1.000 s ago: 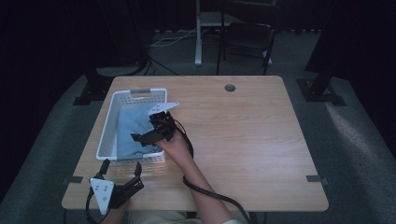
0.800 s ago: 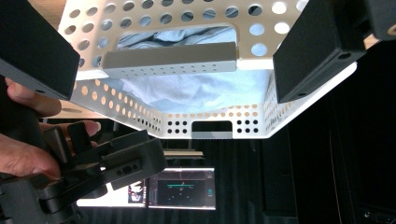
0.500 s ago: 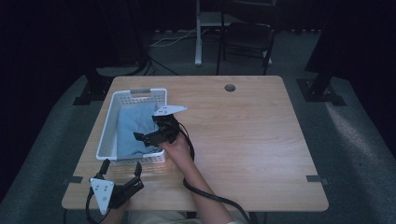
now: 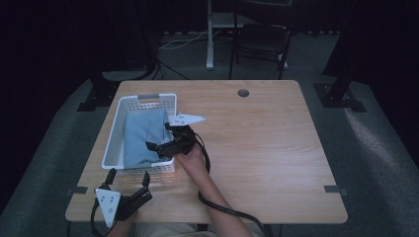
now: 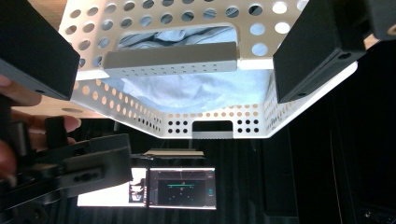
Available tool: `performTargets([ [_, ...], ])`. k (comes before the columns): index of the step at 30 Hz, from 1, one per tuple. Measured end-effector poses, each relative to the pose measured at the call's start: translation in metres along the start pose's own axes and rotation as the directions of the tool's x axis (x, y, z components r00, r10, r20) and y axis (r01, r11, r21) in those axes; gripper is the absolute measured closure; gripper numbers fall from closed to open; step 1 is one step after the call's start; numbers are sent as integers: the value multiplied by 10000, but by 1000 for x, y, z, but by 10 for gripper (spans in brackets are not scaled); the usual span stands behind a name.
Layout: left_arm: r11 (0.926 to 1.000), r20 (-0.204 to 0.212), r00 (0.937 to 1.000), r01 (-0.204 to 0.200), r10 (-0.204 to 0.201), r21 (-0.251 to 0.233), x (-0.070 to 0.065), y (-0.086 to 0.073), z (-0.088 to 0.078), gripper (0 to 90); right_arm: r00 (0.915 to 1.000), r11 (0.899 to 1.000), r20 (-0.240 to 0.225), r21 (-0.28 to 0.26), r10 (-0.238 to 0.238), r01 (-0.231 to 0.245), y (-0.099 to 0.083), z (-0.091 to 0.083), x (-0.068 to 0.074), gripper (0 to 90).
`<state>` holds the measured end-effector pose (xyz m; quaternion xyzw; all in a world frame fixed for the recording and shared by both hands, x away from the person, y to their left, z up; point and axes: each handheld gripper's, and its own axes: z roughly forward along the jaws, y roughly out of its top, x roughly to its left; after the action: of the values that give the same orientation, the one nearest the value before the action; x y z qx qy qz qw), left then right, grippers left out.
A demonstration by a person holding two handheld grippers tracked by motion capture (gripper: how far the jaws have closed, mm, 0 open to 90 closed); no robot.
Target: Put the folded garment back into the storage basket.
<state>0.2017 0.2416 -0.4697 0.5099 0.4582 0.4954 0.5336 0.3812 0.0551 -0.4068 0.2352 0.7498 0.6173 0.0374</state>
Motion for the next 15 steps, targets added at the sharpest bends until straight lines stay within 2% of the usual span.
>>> performTargets([
  [2, 10000, 7, 10000, 0, 0, -2, 0, 0, 0, 18, 9998, 10000, 172, -39, -71, 72, 0, -4, 0, 11],
  [10, 10000, 4, 10000, -10, 10, 10, 0, 0, 0, 18, 9994, 9997, 300, -167, -147, 152, 1, -20, -3, 14],
  [15, 10000, 0, 10000, -24, 24, 26, 0, 0, 0, 18, 9969, 9986, 596, 57, -519, 517, 0, -30, -1, 14],
])
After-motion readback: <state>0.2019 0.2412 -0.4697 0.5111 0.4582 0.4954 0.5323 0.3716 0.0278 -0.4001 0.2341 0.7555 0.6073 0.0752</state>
